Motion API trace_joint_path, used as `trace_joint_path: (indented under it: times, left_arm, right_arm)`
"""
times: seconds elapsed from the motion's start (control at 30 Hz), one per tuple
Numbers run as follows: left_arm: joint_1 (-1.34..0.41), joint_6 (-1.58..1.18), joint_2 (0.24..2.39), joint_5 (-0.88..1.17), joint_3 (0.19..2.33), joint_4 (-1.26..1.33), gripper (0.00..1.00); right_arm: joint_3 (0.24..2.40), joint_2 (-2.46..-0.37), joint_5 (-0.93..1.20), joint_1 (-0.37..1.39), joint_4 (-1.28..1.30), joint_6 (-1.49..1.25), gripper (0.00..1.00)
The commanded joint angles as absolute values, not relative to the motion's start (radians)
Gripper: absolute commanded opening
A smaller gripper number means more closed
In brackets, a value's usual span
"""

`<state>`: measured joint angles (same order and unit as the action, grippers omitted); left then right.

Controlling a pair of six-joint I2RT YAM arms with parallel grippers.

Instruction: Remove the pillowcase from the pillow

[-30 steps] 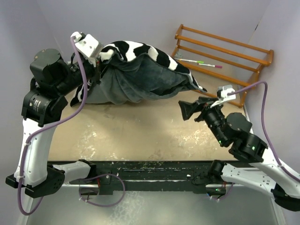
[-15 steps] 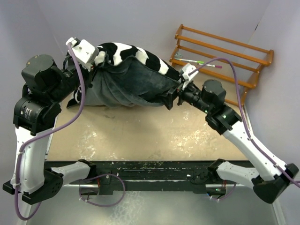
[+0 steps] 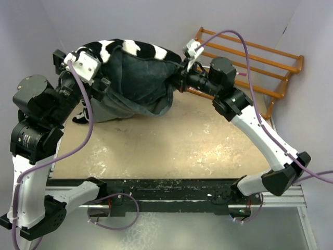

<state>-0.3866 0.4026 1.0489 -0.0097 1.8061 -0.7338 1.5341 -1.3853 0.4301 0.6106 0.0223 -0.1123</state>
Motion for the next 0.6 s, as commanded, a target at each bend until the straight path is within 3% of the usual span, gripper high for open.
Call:
trace_joint_path:
  times: [0.0, 0.2, 0.33, 0.4, 0.57]
  left_arm:
    - [-0.392, 0.481, 1.023, -0.036, 1.827, -0.453, 0.99]
    - [-0.393, 0.563, 0.967, -0.105, 1.897, -0.111, 0.99]
    - [-0.393, 0.552, 0.913, -0.056, 1.838, -0.025, 1.0]
    - [-0.392, 0.556, 0.907, 0.088, 1.836, -0.152, 1.0]
    - [-0.39, 0.695, 1.051, 0.52, 1.956, -0.878, 0.99]
  right_arm:
    - [1.831, -1.427, 0.078, 0.747, 0.023, -0.138, 0.0]
    - [2.417, -1.739, -0.388, 0.82, 0.46, -0.136, 0.0]
    - [2.443, -1.795, -0.489, 0.898, 0.44, -0.102, 0.0]
    - [2.4, -1.79, -0.483, 0.93, 0.386, -0.105, 0.0]
    - [2.524, -1.874, -0.428, 0.991, 0.395, -0.164, 0.0]
